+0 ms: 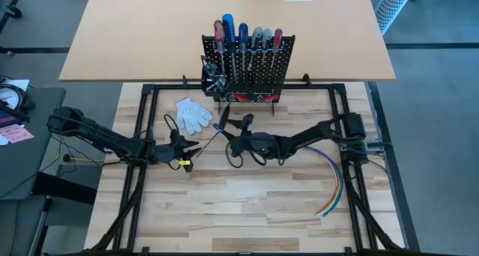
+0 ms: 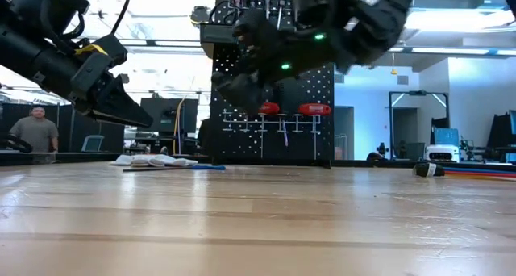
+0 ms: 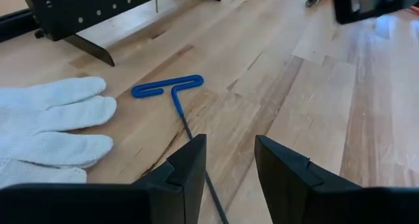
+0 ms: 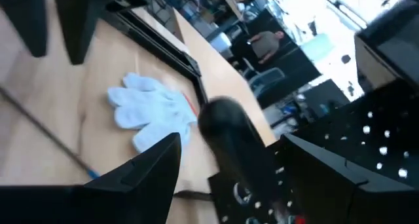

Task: Hang tools onto peg board
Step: Hang the black screwdriver in the pegboard

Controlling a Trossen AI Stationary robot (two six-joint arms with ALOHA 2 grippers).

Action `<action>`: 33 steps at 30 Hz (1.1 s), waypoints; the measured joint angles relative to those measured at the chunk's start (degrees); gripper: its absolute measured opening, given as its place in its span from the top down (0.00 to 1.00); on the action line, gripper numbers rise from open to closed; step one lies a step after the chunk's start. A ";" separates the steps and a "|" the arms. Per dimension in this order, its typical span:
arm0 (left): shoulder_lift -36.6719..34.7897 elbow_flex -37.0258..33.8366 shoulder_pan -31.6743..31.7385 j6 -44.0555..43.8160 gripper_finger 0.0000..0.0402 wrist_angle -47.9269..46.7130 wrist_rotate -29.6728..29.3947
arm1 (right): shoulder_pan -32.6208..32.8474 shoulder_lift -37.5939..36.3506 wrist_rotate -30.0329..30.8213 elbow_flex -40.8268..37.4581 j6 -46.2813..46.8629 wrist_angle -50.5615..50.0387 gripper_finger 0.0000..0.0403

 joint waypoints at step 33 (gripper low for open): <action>0.00 0.02 -0.13 -0.03 0.68 -0.35 0.13 | -12.69 -10.83 -10.89 10.67 30.06 -27.18 0.71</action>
